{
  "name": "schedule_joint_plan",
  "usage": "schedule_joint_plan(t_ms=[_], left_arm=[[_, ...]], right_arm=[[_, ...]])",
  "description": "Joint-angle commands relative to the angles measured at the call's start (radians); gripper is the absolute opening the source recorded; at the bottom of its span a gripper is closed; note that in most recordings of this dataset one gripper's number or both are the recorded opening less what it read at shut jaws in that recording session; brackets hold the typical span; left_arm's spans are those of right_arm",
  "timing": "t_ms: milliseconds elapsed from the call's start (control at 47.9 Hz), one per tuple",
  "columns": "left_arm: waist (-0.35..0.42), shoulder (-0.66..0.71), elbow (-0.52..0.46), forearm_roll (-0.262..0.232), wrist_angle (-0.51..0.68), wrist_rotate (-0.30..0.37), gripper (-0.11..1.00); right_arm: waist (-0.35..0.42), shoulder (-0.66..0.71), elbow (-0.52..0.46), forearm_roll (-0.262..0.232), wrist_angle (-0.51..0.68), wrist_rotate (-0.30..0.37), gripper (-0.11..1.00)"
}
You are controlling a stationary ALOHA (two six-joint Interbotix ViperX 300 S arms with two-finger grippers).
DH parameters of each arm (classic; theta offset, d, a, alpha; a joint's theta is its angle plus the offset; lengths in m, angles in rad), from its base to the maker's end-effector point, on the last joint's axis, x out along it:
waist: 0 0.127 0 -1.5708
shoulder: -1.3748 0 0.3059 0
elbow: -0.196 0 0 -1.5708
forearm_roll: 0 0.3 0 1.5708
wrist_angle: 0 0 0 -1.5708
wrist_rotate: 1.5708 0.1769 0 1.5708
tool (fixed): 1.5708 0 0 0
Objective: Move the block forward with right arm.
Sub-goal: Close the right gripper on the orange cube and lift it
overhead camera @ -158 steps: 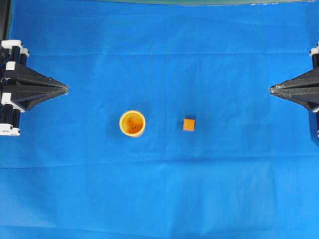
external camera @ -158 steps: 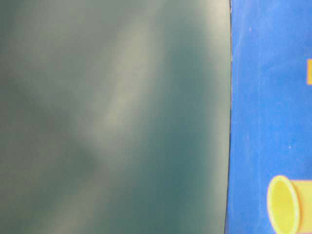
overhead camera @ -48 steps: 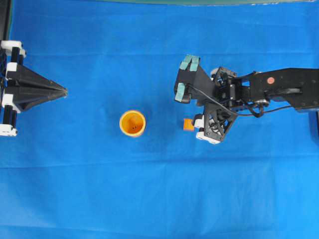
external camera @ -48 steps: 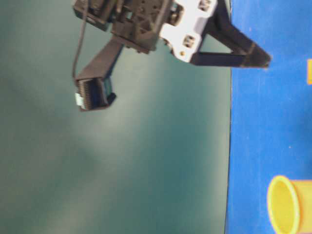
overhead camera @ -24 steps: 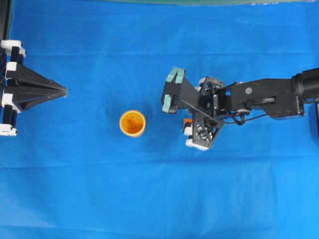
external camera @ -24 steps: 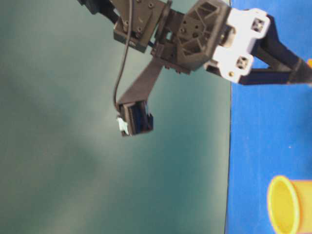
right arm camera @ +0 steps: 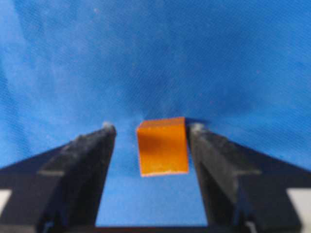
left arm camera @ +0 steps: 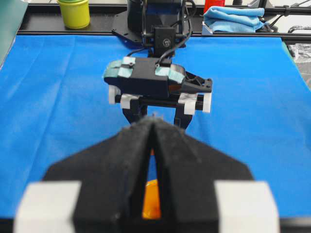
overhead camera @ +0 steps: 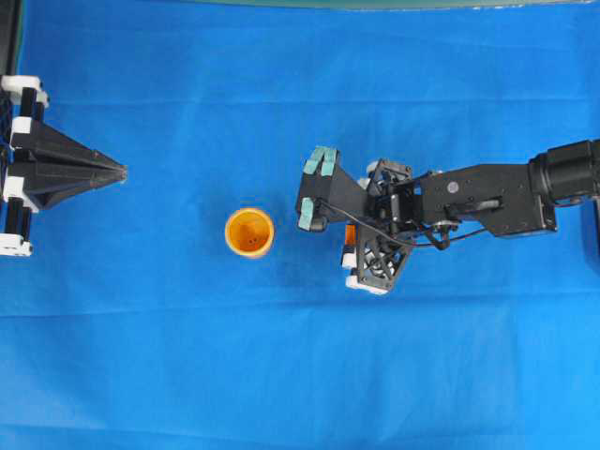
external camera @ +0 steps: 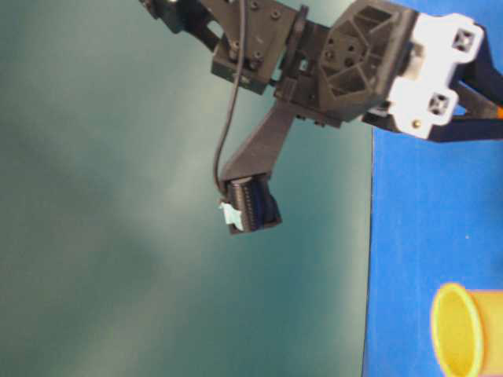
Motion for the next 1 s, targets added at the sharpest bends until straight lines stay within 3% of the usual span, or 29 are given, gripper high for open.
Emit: schedule_joint_plan(t_ms=[0, 230, 438, 731, 981], left_arm=[[0.002, 0.005, -0.032, 0.003, -0.008, 0.000, 0.03], [0.002, 0.003, -0.032, 0.003, -0.008, 0.000, 0.03], [0.002, 0.003, -0.032, 0.003, -0.008, 0.000, 0.03], [0.002, 0.003, -0.032, 0.003, -0.005, 0.000, 0.03], [0.002, 0.005, -0.032, 0.003, -0.005, -0.002, 0.03]], right_arm=[[0.003, -0.014, -0.011, -0.003, -0.011, 0.000, 0.63], [0.005, -0.014, 0.003, -0.003, -0.008, 0.000, 0.58], [0.003, -0.017, 0.014, 0.000, -0.011, 0.003, 0.40], [0.012, -0.075, -0.025, 0.008, 0.011, 0.011, 0.40], [0.034, -0.187, -0.055, 0.008, 0.124, 0.008, 0.40]])
